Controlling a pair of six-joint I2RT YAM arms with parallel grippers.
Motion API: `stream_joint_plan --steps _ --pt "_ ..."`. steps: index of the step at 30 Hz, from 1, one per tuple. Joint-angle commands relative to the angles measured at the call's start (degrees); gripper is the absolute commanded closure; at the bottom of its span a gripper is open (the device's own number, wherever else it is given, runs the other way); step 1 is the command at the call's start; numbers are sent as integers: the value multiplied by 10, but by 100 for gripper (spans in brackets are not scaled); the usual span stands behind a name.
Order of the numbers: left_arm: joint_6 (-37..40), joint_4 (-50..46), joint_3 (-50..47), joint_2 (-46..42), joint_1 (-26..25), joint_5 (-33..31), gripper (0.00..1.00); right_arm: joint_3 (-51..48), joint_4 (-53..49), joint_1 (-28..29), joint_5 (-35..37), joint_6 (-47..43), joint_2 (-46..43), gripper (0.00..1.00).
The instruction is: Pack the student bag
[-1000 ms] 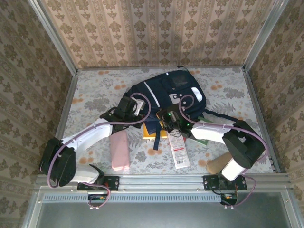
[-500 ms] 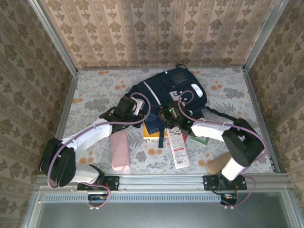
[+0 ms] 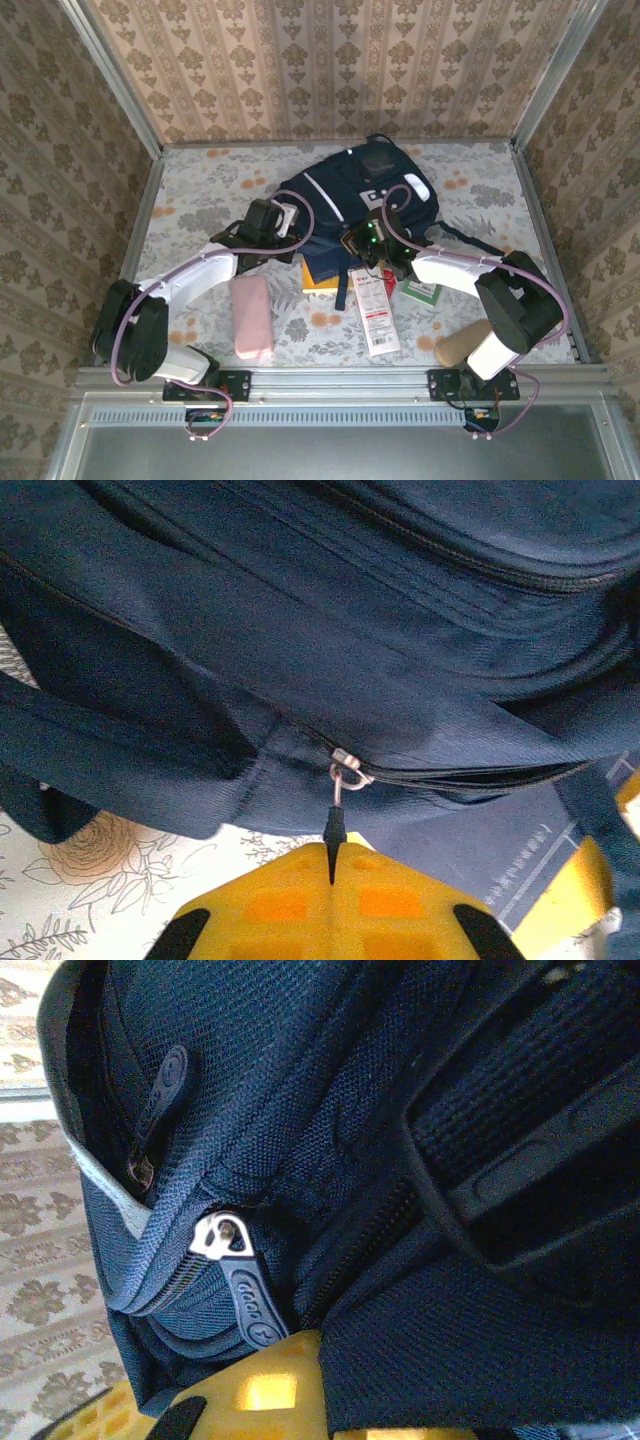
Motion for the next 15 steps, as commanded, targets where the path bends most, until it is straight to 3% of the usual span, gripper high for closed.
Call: stream_joint_plan --steps 1,15 --pt "13 -8 25 16 20 -45 100 32 -58 -39 -34 -88 -39 100" --pt "3 8 49 64 59 -23 100 154 -269 -122 -226 -368 -19 100"
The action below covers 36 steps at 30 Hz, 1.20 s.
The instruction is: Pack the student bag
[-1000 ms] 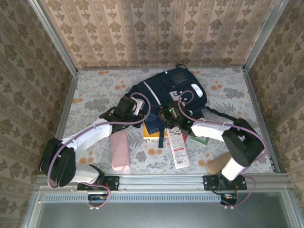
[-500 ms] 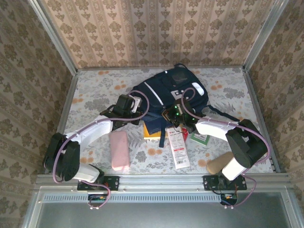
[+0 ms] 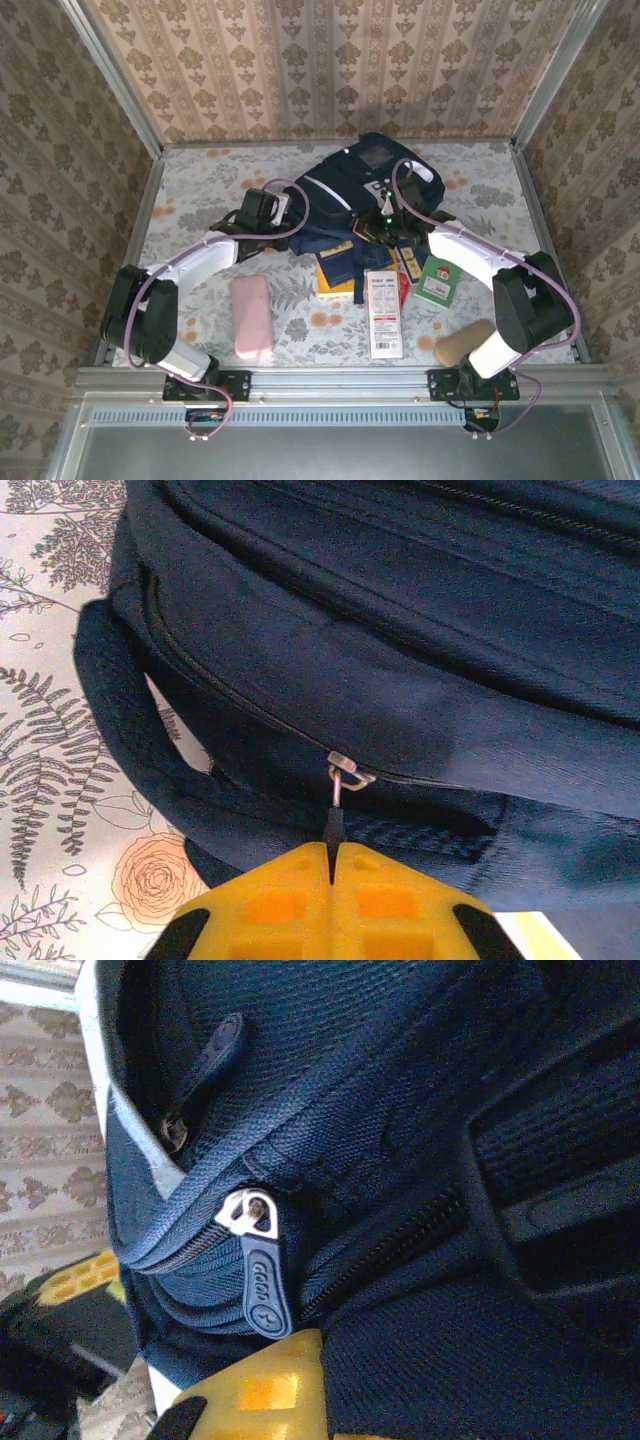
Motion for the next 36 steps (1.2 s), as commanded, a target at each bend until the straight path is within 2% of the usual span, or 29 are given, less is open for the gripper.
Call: stream_joint_plan --steps 1,4,6,9,12,14,16,18,20,22,25,29,30,32,34,36 --pt "0 -8 12 13 15 -15 100 38 -62 -30 -78 -124 -5 100" --pt "-2 -6 8 14 15 -13 100 71 -118 -42 -103 -193 3 100" --pt "-4 -6 5 13 15 -13 100 92 -168 -46 -66 -232 2 100" --pt "-10 2 0 13 15 -3 100 99 -197 -53 -11 -241 -2 100" --pt "-23 19 -2 21 15 24 100 90 -190 -53 1 -208 -8 75" --pt "-29 28 -3 24 8 37 100 76 -178 -53 2 -173 -22 63" --pt "-37 34 -2 24 -10 44 100 50 -168 -48 34 -117 -51 53" --pt "-41 38 -2 23 -27 47 100 24 -164 -44 67 -54 -82 50" --pt "-48 42 -4 17 -42 54 100 -4 -144 -34 70 -25 -122 52" --pt "-52 46 -9 8 -58 61 100 -2 -132 0 70 -71 -142 51" --pt "-56 45 -11 -12 -78 64 100 16 -136 44 85 -188 -142 46" --pt "-58 31 -4 -40 -93 65 100 19 -135 72 143 -276 -122 46" --pt "-58 27 -2 -47 -96 65 100 26 -144 72 164 -260 -113 46" --pt "-62 21 0 -58 -102 65 100 42 -166 72 201 -154 -85 50" --pt "-69 23 -4 -67 -107 67 100 40 -169 78 185 -41 -76 52" --pt "-73 23 -8 -73 -114 66 100 -3 -117 86 153 98 -95 54"
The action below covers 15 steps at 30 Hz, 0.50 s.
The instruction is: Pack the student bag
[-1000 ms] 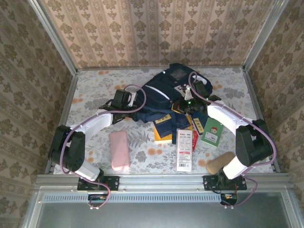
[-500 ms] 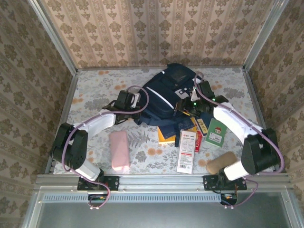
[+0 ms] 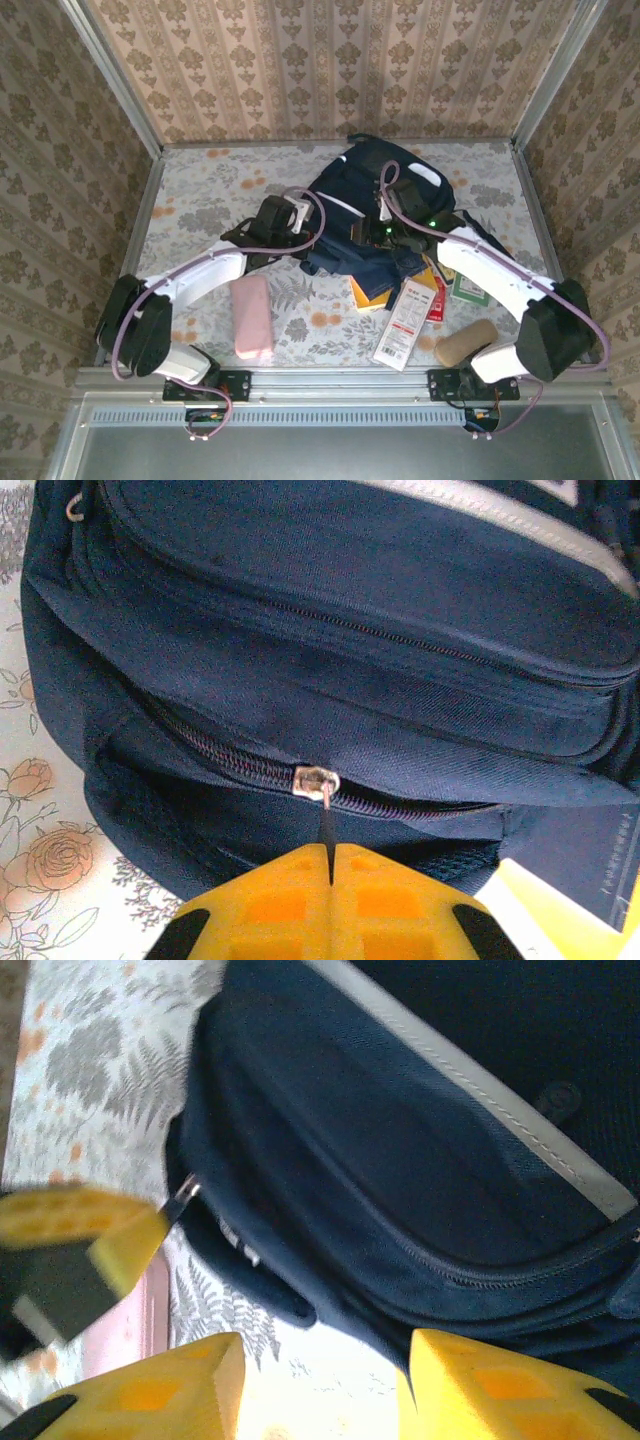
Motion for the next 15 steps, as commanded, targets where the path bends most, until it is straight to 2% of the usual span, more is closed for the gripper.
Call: stream_joint_plan --steps 1,2,4,6,8,10,12,13,15 --pt "-18 9 -2 -29 -17 24 100 -69 76 20 3 281 -35 55" --pt "-19 11 -5 -30 -20 24 100 -120 141 33 14 369 -65 55" --pt "-20 10 -8 -32 -25 22 100 -175 206 57 50 470 -96 53" --pt "-19 12 -10 -34 -28 21 100 -191 217 70 72 527 -105 50" --pt "-15 12 -12 -35 -30 19 100 -193 245 73 74 528 -98 48" --pt "-12 8 -15 -39 -30 13 100 -143 289 64 37 317 -70 41" --pt "-10 4 -21 -45 -30 4 100 -66 210 62 3 78 -32 39" --pt "-9 5 -27 -49 -28 2 100 -39 166 62 17 0 -10 40" --pt "-6 8 -34 -53 -26 4 100 -32 156 53 2 -112 14 41"
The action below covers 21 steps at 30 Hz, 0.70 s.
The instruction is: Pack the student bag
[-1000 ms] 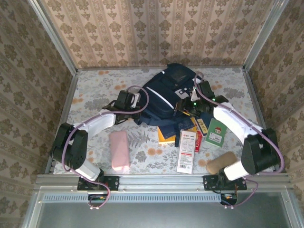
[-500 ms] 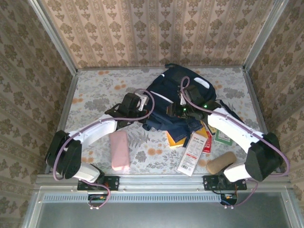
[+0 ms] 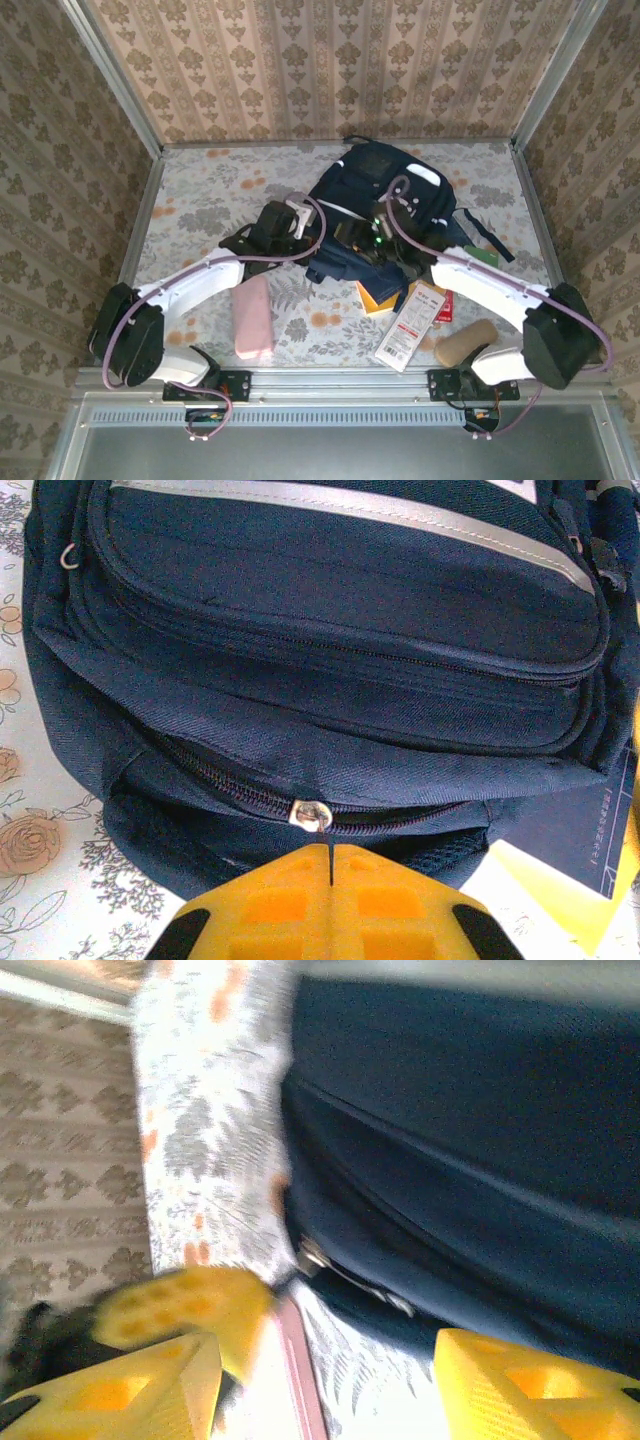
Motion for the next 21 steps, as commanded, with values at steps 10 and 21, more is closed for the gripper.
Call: stream_joint_plan --steps 10,21 --pt "-5 39 -14 8 3 21 100 -46 45 -20 -85 -648 22 44" --pt "-13 49 -12 14 12 27 100 7 20 -10 -46 -694 129 42"
